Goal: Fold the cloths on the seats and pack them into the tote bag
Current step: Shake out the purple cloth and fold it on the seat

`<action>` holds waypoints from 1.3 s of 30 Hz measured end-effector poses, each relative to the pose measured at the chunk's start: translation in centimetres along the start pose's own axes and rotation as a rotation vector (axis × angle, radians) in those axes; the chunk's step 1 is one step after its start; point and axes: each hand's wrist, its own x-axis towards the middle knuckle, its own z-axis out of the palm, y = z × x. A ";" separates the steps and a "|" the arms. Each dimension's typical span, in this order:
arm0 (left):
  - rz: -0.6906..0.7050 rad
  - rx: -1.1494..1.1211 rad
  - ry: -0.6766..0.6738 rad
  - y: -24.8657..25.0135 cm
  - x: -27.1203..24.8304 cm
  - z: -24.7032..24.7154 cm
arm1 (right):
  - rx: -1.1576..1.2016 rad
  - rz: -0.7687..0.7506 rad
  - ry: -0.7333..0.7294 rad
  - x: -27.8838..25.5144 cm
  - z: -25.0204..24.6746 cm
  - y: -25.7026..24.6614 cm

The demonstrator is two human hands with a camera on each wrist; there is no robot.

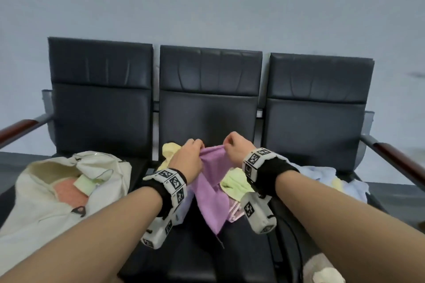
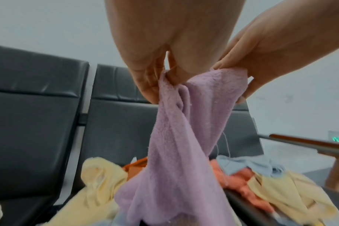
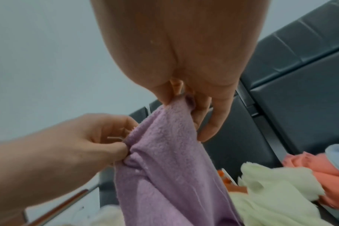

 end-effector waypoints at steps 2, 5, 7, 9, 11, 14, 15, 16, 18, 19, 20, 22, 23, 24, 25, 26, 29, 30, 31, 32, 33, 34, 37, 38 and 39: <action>-0.021 -0.047 0.071 1.0 0.8 -2.5 | 0.067 -0.034 0.051 -0.1 -2.3 -2.2; -0.042 -0.110 0.164 2.3 1.6 -5.8 | 0.133 -0.075 0.083 -1.1 -5.0 -4.7; -0.067 -0.157 0.208 2.9 2.1 -7.4 | 0.132 -0.117 0.069 -1.8 -6.3 -5.9; -0.108 -0.200 0.223 3.3 2.3 -8.5 | 0.106 -0.137 0.056 -2.2 -7.0 -6.7; -0.120 -0.224 0.226 3.3 2.5 -9.0 | 0.098 -0.132 0.070 -2.2 -6.8 -6.7; -0.132 -0.300 0.235 3.3 2.7 -9.5 | 0.166 -0.098 0.157 -1.7 -5.4 -5.7; -0.128 -0.334 0.249 3.3 2.8 -9.7 | 0.186 -0.071 0.191 -1.4 -4.9 -5.2; -0.126 -0.359 0.261 3.4 2.7 -9.7 | 0.188 -0.036 0.206 -1.1 -4.4 -4.6; -0.127 -0.382 0.251 3.5 2.6 -9.7 | 0.168 0.036 0.176 -0.6 -3.7 -3.7; -0.131 -0.377 0.226 3.5 2.5 -9.5 | 0.166 0.063 0.158 -0.3 -3.4 -3.3; -0.137 -0.361 0.197 3.5 2.6 -9.3 | 0.172 0.081 0.148 -0.2 -3.3 -3.1; -0.161 -0.318 0.142 3.1 2.4 -8.7 | 0.201 0.104 0.141 -0.1 -3.1 -3.0; -0.167 -0.299 0.113 3.0 2.3 -8.3 | 0.213 0.116 0.138 -0.2 -3.0 -3.0; -0.167 -0.278 0.078 2.8 2.1 -7.9 | 0.226 0.122 0.137 -0.2 -3.0 -3.0; -0.157 -0.244 0.032 2.5 2.0 -7.5 | 0.239 0.128 0.133 -0.3 -2.9 -3.1; -0.146 -0.194 -0.022 2.3 1.8 -7.1 | 0.252 0.139 0.129 -0.3 -2.7 -3.2; -0.125 -0.065 -0.154 1.6 1.5 -6.0 | 0.288 0.169 0.119 -0.5 -2.3 -3.3; -0.123 -0.066 -0.174 1.4 1.5 -5.7 | 0.291 0.170 0.115 -0.5 -2.1 -3.4; -0.123 -0.078 -0.183 1.4 1.5 -5.5 | 0.293 0.165 0.113 -0.5 -2.0 -3.6; -0.126 -0.074 -0.184 1.4 1.5 -5.4 | 0.293 0.162 0.111 -0.6 -1.9 -3.8; -0.123 -0.052 -0.177 1.4 1.6 -5.3 | 0.296 0.158 0.112 -0.6 -1.9 -4.0; -0.113 -0.035 -0.169 1.5 1.6 -5.2 | 0.303 0.161 0.114 -0.6 -1.8 -4.2; -0.133 -0.017 -0.026 1.5 1.7 -5.2 | 0.332 0.182 0.138 -0.7 -1.9 -4.6; -0.162 -0.005 0.072 1.5 1.7 -5.3 | 0.350 0.188 0.144 -0.7 -1.9 -4.6; -0.182 -0.004 0.168 1.5 1.6 -5.5 | 0.368 0.187 0.152 -0.7 -2.0 -4.6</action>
